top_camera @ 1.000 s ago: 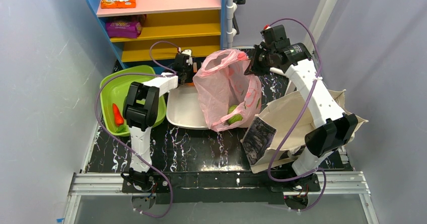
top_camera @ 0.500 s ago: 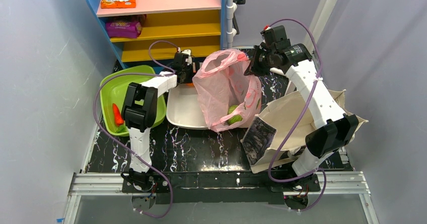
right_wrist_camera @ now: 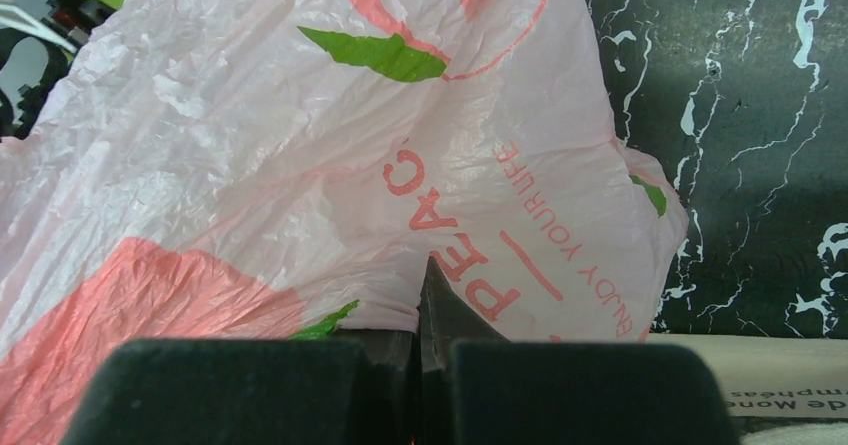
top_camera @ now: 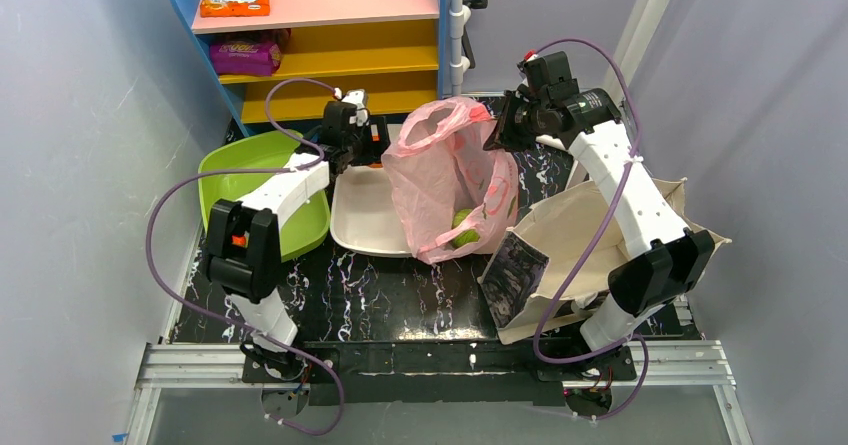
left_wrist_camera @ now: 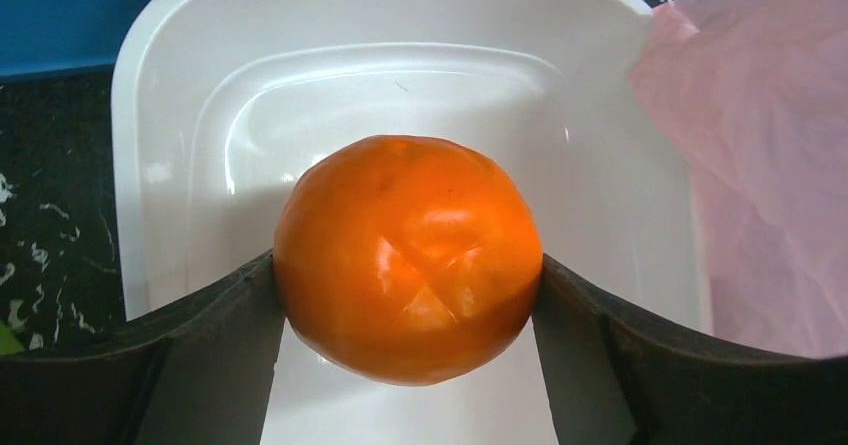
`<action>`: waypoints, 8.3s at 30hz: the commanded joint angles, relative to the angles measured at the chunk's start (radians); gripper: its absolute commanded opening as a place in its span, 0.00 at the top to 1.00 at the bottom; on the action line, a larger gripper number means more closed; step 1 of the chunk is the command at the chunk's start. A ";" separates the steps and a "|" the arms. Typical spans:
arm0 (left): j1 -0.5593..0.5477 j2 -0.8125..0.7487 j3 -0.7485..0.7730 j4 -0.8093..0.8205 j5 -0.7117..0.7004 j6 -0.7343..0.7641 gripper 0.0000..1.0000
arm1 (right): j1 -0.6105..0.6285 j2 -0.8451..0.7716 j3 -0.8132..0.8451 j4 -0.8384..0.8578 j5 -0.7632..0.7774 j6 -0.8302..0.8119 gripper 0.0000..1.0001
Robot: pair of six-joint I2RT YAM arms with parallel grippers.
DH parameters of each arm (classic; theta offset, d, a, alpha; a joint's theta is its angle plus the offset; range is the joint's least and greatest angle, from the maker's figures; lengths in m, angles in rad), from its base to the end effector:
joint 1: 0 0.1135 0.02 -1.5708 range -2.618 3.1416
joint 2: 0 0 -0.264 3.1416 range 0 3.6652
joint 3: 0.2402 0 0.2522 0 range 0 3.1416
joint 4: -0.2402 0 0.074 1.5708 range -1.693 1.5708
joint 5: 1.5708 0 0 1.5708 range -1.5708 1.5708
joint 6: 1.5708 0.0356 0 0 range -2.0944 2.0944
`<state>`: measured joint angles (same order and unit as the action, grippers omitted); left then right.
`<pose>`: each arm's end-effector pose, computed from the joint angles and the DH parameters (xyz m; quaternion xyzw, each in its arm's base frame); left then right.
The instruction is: Place the food into the grocery bag and tie it
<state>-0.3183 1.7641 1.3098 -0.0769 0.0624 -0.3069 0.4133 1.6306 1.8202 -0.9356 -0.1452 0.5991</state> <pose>0.3902 -0.1309 0.2635 0.0204 0.8674 -0.1784 0.4641 0.3141 0.1434 0.4080 0.0558 0.9125 0.2519 0.3174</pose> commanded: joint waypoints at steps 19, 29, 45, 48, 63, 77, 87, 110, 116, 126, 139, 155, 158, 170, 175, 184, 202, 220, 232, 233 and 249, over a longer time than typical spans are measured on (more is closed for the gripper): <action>-0.005 -0.730 -0.196 -0.335 -0.005 0.013 1.00 | -0.013 -0.048 0.014 0.024 -0.002 0.057 0.99; -0.026 -0.909 -0.202 -0.365 0.283 0.089 1.00 | -0.013 -0.010 0.066 -0.013 0.044 0.104 0.99; -0.281 -0.842 -0.191 -0.197 0.369 0.137 1.00 | -0.010 0.026 0.100 -0.027 0.009 0.104 0.99; -0.299 -0.811 -0.185 -0.145 0.360 0.123 1.00 | -0.009 0.025 0.090 -0.021 0.003 0.102 0.99; -0.345 -0.546 -0.156 0.117 0.154 0.089 1.00 | -0.010 0.012 0.063 -0.001 -0.027 0.086 0.99; -0.356 -0.372 -0.118 0.229 0.197 0.000 0.92 | -0.009 0.005 0.041 0.023 -0.035 0.059 0.99; -0.363 -0.329 -0.120 0.257 0.241 -0.033 0.40 | -0.011 -0.002 0.042 0.015 -0.022 0.044 0.99; -0.363 -0.367 -0.111 0.156 0.199 0.021 0.02 | -0.011 0.005 0.047 0.018 -0.035 0.044 0.99; -0.364 -0.449 -0.108 0.044 0.137 0.050 0.02 | -0.011 0.013 0.047 0.023 -0.042 0.045 0.99; -0.363 -0.618 -0.057 -0.302 0.026 0.147 0.02 | -0.011 0.036 0.057 0.032 -0.046 0.044 0.99; -0.321 -0.739 -0.153 -0.664 -0.521 -0.014 0.02 | -0.011 0.075 0.052 0.047 -0.084 0.048 0.99; 0.183 -0.620 -0.191 -0.640 -0.524 0.015 0.02 | -0.011 0.042 -0.069 0.164 -0.168 0.065 0.99; 0.239 -0.578 -0.207 -0.540 -0.505 0.107 0.02 | -0.011 0.020 -0.111 0.207 -0.181 0.065 0.99; 0.500 -0.466 -0.395 -0.090 -0.276 0.425 0.02 | -0.013 -0.004 -0.171 0.255 -0.225 0.055 0.99; 0.548 -0.328 -0.381 -0.014 -0.414 0.398 0.02 | -0.013 0.003 -0.182 0.277 -0.255 0.057 0.99; 0.597 -0.109 -0.315 0.022 -0.334 0.369 0.04 | -0.013 0.010 -0.184 0.274 -0.269 0.060 0.99; 0.625 -0.024 -0.256 -0.012 -0.216 0.369 0.36 | -0.011 0.014 -0.147 0.243 -0.282 0.080 0.99; 0.628 0.041 -0.188 -0.105 -0.122 0.415 0.58 | -0.008 0.003 -0.146 0.231 -0.268 0.080 0.99; 0.634 -0.010 -0.184 -0.075 0.039 0.357 1.00 | -0.007 0.009 -0.126 0.224 -0.262 0.079 0.99; 0.633 -0.033 -0.192 -0.054 0.056 0.342 1.00 | -0.008 0.006 -0.121 0.219 -0.253 0.076 0.99; 0.627 -0.293 -0.158 -0.087 0.424 -0.208 1.00 | -0.005 0.004 -0.100 0.206 -0.207 0.080 0.99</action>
<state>0.3107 1.5356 1.1294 -0.1413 0.2859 -0.2787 0.4061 1.6672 1.6672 -0.7341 -0.3695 0.6777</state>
